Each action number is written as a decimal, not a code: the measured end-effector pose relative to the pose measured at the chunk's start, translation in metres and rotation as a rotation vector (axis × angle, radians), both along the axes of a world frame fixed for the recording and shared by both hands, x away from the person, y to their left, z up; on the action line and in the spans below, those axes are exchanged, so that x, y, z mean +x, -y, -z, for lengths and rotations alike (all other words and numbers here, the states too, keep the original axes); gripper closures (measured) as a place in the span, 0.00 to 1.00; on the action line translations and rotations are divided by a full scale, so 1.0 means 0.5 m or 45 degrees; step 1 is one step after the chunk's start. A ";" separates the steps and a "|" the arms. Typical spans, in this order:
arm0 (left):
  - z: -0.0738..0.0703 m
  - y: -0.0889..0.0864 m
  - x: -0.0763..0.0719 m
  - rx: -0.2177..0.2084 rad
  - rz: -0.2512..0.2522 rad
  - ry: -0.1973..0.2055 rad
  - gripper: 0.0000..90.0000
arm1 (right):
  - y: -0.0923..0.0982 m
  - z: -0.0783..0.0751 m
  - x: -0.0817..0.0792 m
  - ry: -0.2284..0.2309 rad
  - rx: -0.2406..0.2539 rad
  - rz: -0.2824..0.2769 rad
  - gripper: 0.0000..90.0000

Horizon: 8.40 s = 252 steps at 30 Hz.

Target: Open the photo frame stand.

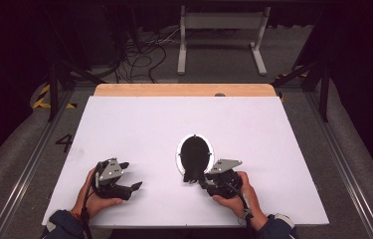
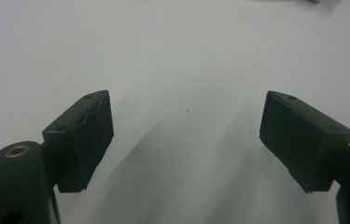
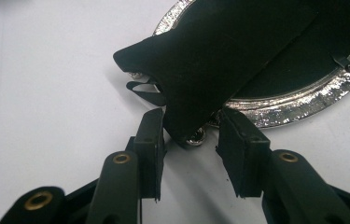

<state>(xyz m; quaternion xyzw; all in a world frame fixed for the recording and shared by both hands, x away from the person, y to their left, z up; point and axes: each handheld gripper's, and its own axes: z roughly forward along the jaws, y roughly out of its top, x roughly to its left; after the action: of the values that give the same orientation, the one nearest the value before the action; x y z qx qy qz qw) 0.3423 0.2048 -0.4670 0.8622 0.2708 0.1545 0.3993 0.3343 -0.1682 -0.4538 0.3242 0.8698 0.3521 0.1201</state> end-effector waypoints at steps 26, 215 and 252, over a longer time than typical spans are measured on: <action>-0.007 0.029 0.005 -0.023 0.045 -0.002 0.20 | 0.030 -0.001 0.013 -0.095 0.213 0.057 0.73; -0.083 0.222 0.129 -0.272 0.253 0.191 0.81 | 0.067 -0.045 0.082 -0.146 0.602 -0.098 0.87; -0.027 0.273 0.156 -0.035 0.200 0.218 0.78 | 0.061 -0.030 0.086 -0.138 0.516 -0.046 0.91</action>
<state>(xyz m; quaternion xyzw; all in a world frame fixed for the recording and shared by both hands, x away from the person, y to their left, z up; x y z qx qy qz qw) 0.4200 0.0681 -0.4536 0.8588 0.1694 0.1922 0.4437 0.3774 -0.1988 -0.4387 0.3445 0.7920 0.5040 -0.0008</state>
